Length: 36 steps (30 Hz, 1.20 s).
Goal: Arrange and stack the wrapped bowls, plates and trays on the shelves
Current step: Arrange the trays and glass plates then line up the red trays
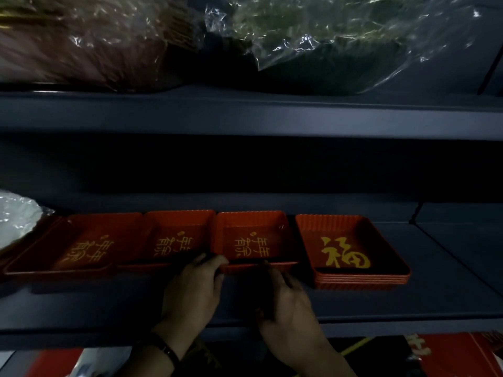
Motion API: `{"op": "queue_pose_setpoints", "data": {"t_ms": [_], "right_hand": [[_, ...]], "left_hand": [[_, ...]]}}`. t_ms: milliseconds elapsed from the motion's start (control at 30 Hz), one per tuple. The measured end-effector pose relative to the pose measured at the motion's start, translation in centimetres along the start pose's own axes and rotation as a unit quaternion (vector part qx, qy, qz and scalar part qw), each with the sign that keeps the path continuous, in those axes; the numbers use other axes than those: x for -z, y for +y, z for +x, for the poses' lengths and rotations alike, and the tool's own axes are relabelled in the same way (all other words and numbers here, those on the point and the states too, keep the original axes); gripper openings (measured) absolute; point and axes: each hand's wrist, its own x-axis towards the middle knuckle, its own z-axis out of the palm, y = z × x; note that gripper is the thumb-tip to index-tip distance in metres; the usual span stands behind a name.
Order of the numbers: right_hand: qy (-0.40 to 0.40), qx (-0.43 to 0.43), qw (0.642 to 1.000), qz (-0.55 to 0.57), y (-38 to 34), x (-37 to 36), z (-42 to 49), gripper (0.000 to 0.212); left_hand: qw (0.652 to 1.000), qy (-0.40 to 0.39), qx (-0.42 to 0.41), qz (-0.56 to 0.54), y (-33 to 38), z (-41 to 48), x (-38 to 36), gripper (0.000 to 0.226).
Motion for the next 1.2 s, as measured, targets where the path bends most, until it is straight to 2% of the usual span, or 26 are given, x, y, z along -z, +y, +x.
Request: {"op": "queue_pose_setpoints", "data": {"t_ms": [133,233,300,400,500,600,700,767,867,933,1067,1200], "right_hand": [[-0.014,0.007,1.0,0.015,-0.7,-0.5,0.2,0.095],[-0.015,0.001,1.0,0.022,-1.0,-0.8,0.1,0.097],[0.001,0.01,0.999,0.041,-1.2,-1.1,-0.2,0.088],[0.046,0.034,0.996,0.062,-1.8,-2.1,-0.8,0.055],[0.099,0.037,0.99,0.095,-2.2,-2.3,-0.9,0.049],[0.141,0.061,0.982,0.113,-2.1,-1.4,-0.9,0.045],[0.143,0.075,0.98,0.112,-1.8,-0.9,-1.1,0.038],[0.139,0.081,0.98,0.114,-1.6,-0.3,-1.3,0.043],[0.11,0.095,0.984,0.107,-1.0,1.2,-1.7,0.058],[0.089,0.109,0.984,0.108,-0.5,2.2,-2.2,0.062],[0.064,0.111,0.987,0.1,-0.1,3.6,-3.2,0.077],[0.051,0.101,0.989,0.091,0.6,5.0,-3.9,0.091]], "left_hand": [[1.0,0.022,-0.02,0.01,0.4,-0.3,0.6,0.017],[0.997,0.063,-0.035,-0.028,0.6,-0.9,1.3,0.016],[0.995,0.078,-0.043,-0.043,0.9,-1.5,1.7,0.018],[0.992,0.084,-0.076,-0.046,1.1,-2.6,2.5,0.021],[0.991,0.071,-0.099,-0.049,0.8,-3.9,3.9,0.023],[0.994,0.05,-0.076,-0.056,-0.3,-4.7,5.5,0.045],[0.996,0.041,-0.059,-0.055,-2.4,-5.3,6.5,0.073],[0.996,0.059,-0.05,-0.045,-3.4,-5.6,7.0,0.08],[0.992,0.11,-0.032,-0.049,-4.1,-5.5,8.0,0.07],[0.992,0.108,-0.034,-0.054,-4.5,-5.2,8.4,0.066],[0.982,0.058,-0.019,-0.181,-3.9,-5.2,8.4,0.053],[0.976,0.106,-0.039,-0.189,-2.0,-5.3,7.0,0.033]]}}
